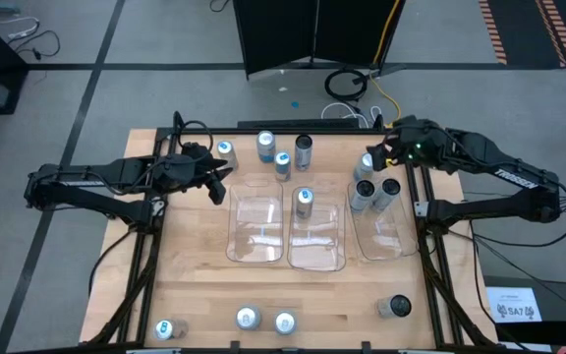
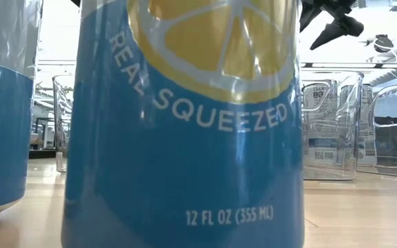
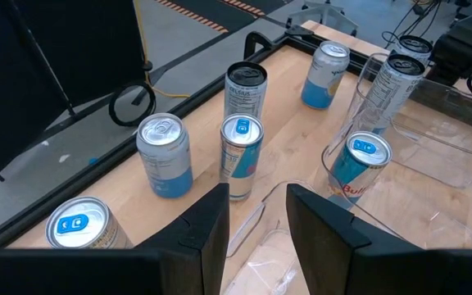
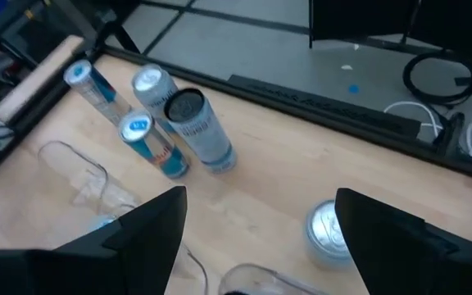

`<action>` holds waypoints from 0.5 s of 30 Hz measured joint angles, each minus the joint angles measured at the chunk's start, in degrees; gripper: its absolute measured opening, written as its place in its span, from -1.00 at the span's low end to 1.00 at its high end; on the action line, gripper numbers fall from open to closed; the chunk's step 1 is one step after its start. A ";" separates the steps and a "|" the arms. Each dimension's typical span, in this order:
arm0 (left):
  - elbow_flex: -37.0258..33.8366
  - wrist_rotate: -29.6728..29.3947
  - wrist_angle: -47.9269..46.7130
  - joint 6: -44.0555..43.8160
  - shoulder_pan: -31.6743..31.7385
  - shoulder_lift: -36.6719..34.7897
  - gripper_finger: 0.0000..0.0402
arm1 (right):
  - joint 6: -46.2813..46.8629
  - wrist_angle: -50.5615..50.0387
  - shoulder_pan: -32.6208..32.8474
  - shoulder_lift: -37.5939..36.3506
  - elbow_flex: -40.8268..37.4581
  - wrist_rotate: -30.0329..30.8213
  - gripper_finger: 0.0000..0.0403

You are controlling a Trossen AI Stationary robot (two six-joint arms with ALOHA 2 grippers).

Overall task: Sort soda cans
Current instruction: Put the top white-blue soda can into the right transparent bin

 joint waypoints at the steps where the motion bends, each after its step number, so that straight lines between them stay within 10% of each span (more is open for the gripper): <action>1: 0.00 0.00 0.00 0.00 0.01 0.00 -0.34 | -0.01 0.83 0.00 0.00 0.00 0.07 0.51; 15: 0.00 0.00 0.00 0.00 0.02 0.00 -0.34 | 2.98 5.89 0.00 0.00 0.00 -0.39 0.51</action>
